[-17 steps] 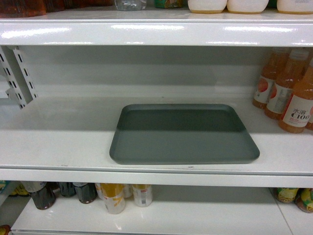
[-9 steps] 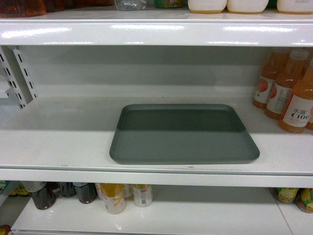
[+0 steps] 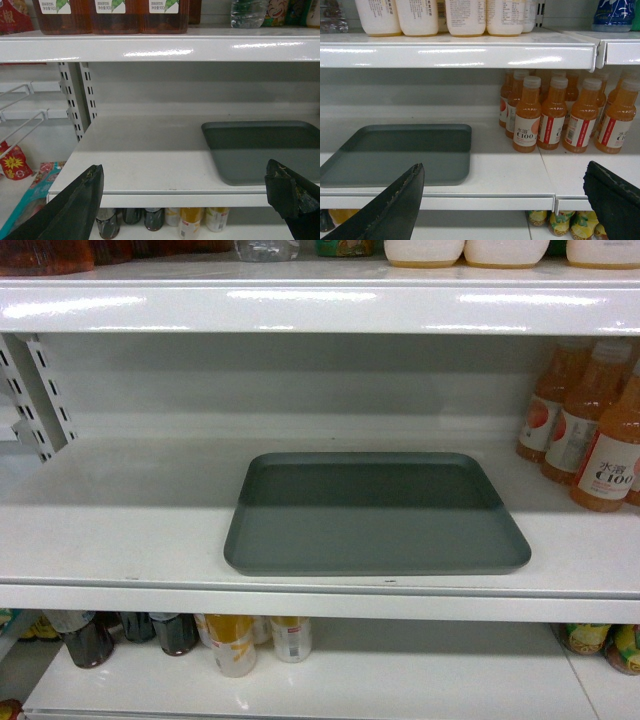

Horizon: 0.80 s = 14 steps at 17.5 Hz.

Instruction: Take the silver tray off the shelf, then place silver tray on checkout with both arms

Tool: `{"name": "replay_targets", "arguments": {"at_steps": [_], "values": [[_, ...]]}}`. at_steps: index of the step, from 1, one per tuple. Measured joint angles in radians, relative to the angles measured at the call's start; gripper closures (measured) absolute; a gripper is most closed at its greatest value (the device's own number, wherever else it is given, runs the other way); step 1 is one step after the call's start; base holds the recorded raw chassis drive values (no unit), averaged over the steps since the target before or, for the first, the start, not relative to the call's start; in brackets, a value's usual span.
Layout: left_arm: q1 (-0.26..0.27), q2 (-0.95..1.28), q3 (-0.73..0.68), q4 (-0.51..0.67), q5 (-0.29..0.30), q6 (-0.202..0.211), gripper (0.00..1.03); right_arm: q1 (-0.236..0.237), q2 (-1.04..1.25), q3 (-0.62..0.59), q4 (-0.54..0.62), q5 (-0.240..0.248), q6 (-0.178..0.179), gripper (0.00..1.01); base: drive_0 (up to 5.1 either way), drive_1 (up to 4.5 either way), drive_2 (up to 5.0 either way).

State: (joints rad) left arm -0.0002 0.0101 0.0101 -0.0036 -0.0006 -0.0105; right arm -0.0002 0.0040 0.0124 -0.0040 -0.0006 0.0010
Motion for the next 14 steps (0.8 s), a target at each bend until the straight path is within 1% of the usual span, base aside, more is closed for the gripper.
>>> {"name": "replay_targets", "arguments": {"at_steps": [2,3,4,5,6,7,8,9,11,13,14], "values": [[0.0,0.0,0.0,0.0,0.0,0.0,0.05,0.0,0.0,0.0,0.0,0.0,0.0,0.03,0.0,0.0,0.0],[-0.019,0.022,0.025,-0.091,-0.058,-0.009,0.05,-0.002,0.01,0.009,-0.039,-0.008,-0.006,0.03,0.0,0.0,0.0],[-0.107,0.175,0.103,-0.224,-0.205,-0.038,0.05,-0.003,0.127,0.058,-0.133,-0.026,-0.045,0.03,0.0,0.0,0.0],[-0.16,0.346,0.152,-0.19,-0.244,-0.05,0.05,-0.003,0.292,0.086,-0.072,-0.046,-0.067,0.03,0.0,0.0,0.0],[-0.171,0.476,0.17,-0.127,-0.237,-0.066,0.05,0.001,0.417,0.094,0.006,-0.053,-0.085,0.03,0.0,0.0,0.0],[-0.176,0.627,0.174,-0.028,-0.223,-0.07,0.05,0.0,0.576,0.107,0.113,-0.06,-0.089,0.03,0.0,0.0,0.0],[-0.182,0.765,0.187,0.057,-0.176,-0.08,0.05,0.012,0.729,0.136,0.201,-0.048,-0.089,0.03,0.0,0.0,0.0],[-0.184,0.91,0.208,0.153,-0.141,-0.096,0.05,0.029,0.884,0.17,0.298,-0.047,-0.08,0.03,0.0,0.0,0.0],[-0.185,1.181,0.27,0.33,-0.107,-0.144,0.05,0.061,1.157,0.246,0.442,-0.046,-0.046,0.03,0.0,0.0,0.0],[-0.182,1.448,0.359,0.472,-0.104,-0.168,0.05,0.08,1.414,0.326,0.541,-0.032,-0.014,0.03,0.0,0.0,0.0],[-0.187,1.563,0.413,0.505,-0.106,-0.172,0.05,0.082,1.519,0.376,0.557,-0.028,0.001,0.03,0.0,0.0,0.0]]}}
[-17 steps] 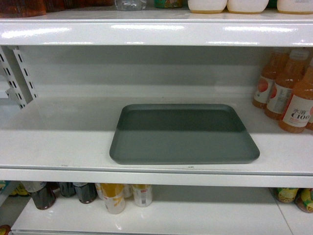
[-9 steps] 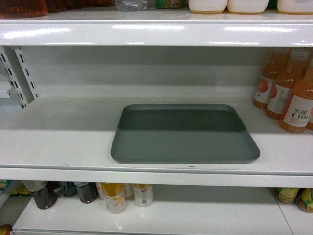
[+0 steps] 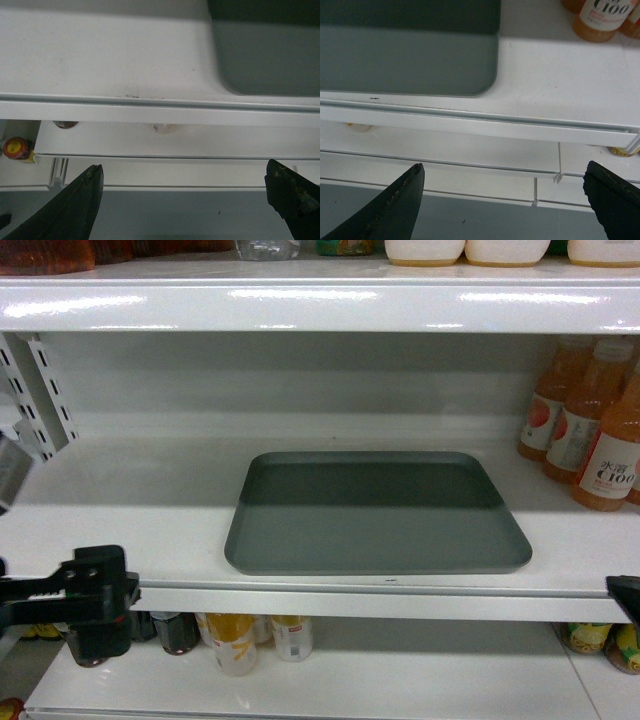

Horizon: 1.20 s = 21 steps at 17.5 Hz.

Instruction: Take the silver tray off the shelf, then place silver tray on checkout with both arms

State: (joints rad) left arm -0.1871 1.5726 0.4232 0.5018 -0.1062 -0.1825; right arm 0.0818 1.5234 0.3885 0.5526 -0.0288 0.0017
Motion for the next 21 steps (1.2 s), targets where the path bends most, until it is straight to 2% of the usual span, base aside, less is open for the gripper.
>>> {"name": "replay_targets", "arguments": {"at_steps": [3,7,10,11,15,19,21], "values": [[-0.008,0.214,0.141,-0.016,0.001,0.005,0.05,0.005,0.202,0.149,-0.004,0.0,0.036,0.03,0.0,0.0,0.0],[-0.006,0.368,0.327,-0.061,-0.007,0.006,0.05,0.01,0.391,0.363,-0.044,0.02,0.073,0.03,0.0,0.0,0.0],[-0.008,0.565,0.594,-0.163,-0.008,0.0,0.05,0.017,0.621,0.663,-0.16,0.068,0.084,0.03,0.0,0.0,0.0],[-0.008,0.589,0.64,-0.198,-0.005,-0.007,0.05,0.016,0.652,0.712,-0.185,0.085,0.084,0.03,0.0,0.0,0.0],[-0.008,0.653,0.736,-0.264,0.001,-0.021,0.05,0.017,0.726,0.825,-0.257,0.105,0.085,0.03,0.0,0.0,0.0],[-0.008,0.676,0.767,-0.29,-0.001,-0.021,0.05,0.021,0.755,0.865,-0.282,0.11,0.085,0.03,0.0,0.0,0.0],[-0.008,0.715,0.853,-0.382,0.008,-0.029,0.05,0.024,0.808,0.964,-0.376,0.112,0.093,0.03,0.0,0.0,0.0]]}}
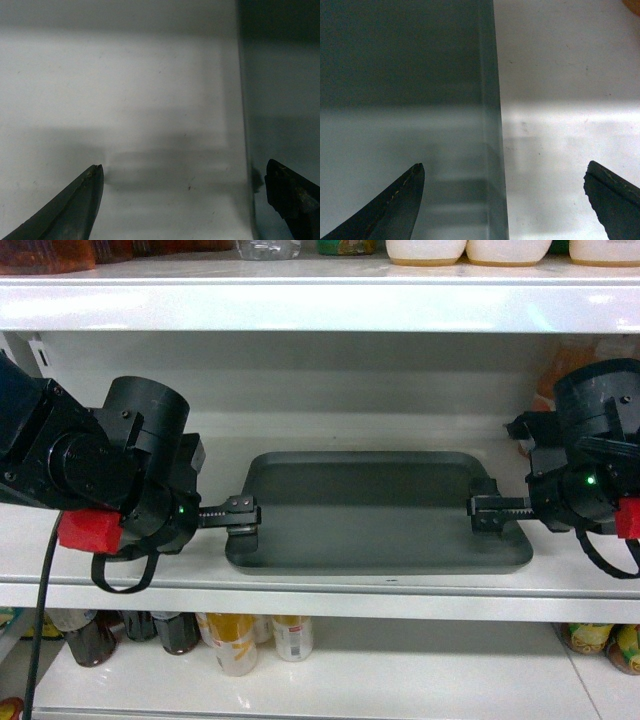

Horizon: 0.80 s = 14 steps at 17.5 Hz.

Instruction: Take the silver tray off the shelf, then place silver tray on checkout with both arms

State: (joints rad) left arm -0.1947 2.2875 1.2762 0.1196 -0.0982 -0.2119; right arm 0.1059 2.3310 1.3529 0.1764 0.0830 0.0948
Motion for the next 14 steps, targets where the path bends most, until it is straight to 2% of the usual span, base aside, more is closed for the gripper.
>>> {"name": "replay_targets", "arguments": {"at_steps": [1,3,4,7,11,14], "values": [[-0.003,0.034,0.077,-0.074,0.01,-0.01,0.05,0.006,0.039,0.083,-0.07,-0.005,0.024,0.03,0.0,0.0,0.0],[-0.013,0.053,0.116,-0.118,0.016,-0.028,0.05,0.005,0.105,0.192,-0.166,-0.001,0.029,0.05,0.0,0.0,0.0],[-0.012,0.054,0.122,-0.127,0.028,-0.044,0.05,0.006,0.109,0.192,-0.158,-0.003,0.023,0.21,0.0,0.0,0.0],[-0.011,0.065,0.144,-0.165,0.035,-0.05,0.08,0.007,0.109,0.193,-0.168,-0.012,0.019,0.49,0.0,0.0,0.0],[-0.006,0.077,0.165,-0.208,0.032,-0.053,0.3,0.006,0.109,0.194,-0.179,-0.018,0.017,0.72,0.0,0.0,0.0],[-0.008,0.089,0.182,-0.239,0.045,-0.074,0.5,0.005,0.109,0.194,-0.18,-0.019,0.016,0.93,0.0,0.0,0.0]]}}
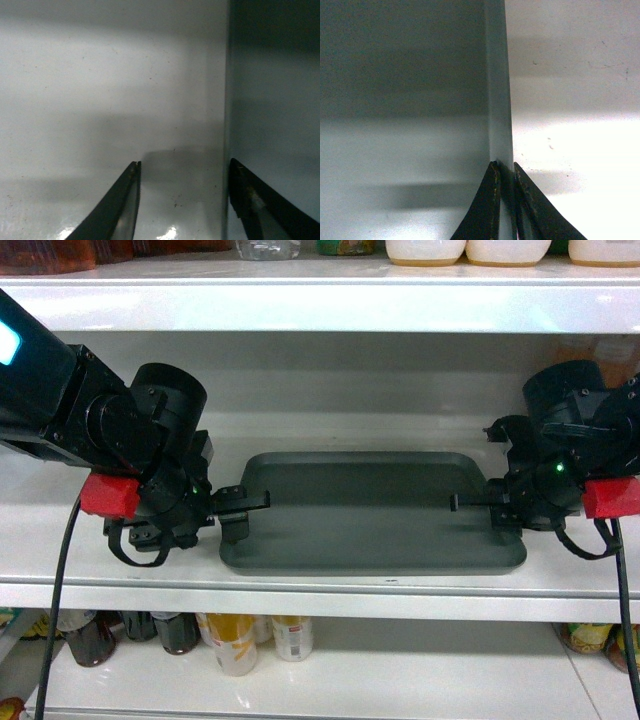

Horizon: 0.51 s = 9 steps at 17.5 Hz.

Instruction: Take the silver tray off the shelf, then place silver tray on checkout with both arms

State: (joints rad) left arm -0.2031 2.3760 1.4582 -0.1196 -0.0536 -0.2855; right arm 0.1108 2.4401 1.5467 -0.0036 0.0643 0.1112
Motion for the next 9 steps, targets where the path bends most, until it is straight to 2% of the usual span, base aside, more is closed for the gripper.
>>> {"name": "replay_targets", "arguments": {"at_steps": [1,4,5,8,9], "values": [[-0.002,0.006,0.0,0.0,0.009,-0.005,0.62,0.0,0.0,0.0,0.0,-0.018,0.0,0.97,0.0,0.0,0.0],[-0.014,0.003,-0.019,0.036,0.033,-0.027,0.97,-0.001,0.0,-0.009,0.013,-0.023,0.001,0.97,0.0,0.0,0.0],[-0.013,-0.006,-0.037,0.056,0.045,-0.03,1.0,-0.001,-0.003,-0.021,0.031,-0.023,0.005,0.97,0.0,0.0,0.0],[-0.014,-0.037,-0.094,0.099,0.055,-0.043,1.0,0.0,-0.025,-0.072,0.071,-0.024,0.012,0.97,0.0,0.0,0.0],[-0.033,-0.135,-0.245,0.158,0.045,-0.052,1.0,0.002,-0.121,-0.24,0.141,-0.026,0.037,0.97,0.0,0.0,0.0]]}}
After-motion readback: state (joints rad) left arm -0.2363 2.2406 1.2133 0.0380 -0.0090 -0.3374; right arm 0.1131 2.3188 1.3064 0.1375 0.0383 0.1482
